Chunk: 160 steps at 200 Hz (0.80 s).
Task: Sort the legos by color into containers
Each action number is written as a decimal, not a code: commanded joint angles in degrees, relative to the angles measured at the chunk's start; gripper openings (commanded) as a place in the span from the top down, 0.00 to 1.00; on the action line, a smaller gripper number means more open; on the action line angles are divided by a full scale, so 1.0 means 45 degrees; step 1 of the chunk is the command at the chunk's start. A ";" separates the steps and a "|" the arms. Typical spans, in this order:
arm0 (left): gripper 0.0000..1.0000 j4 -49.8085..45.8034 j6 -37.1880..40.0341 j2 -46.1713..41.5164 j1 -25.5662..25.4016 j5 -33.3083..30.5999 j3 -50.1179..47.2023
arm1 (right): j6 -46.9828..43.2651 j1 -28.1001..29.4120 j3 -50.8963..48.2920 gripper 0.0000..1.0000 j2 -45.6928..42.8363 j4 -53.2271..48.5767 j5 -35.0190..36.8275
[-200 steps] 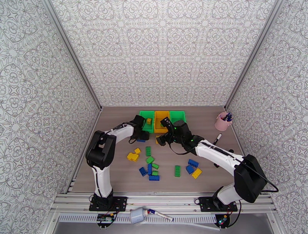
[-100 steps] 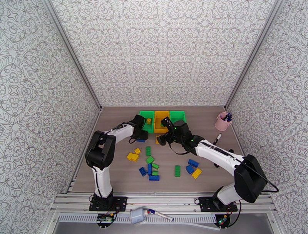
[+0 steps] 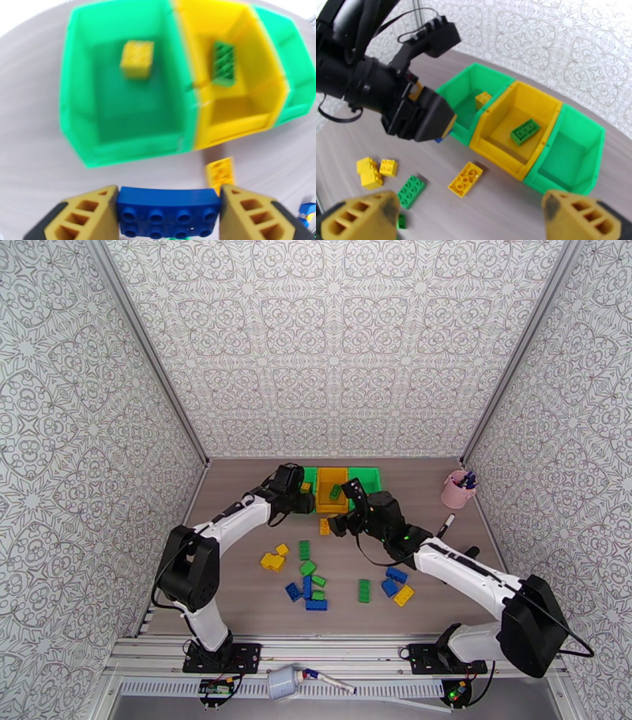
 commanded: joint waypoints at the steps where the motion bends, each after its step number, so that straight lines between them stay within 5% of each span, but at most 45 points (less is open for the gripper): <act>1: 0.38 0.1349 0.0255 0.0685 -0.0361 0.0688 0.1348 | 0.0672 -0.0208 -0.0646 0.00 -0.0844 0.0669 0.0732; 160: 0.37 0.0269 0.1453 0.8683 -0.1381 0.2581 1.2117 | 0.1176 -0.1092 -0.2695 0.00 -0.4054 -0.0465 0.2371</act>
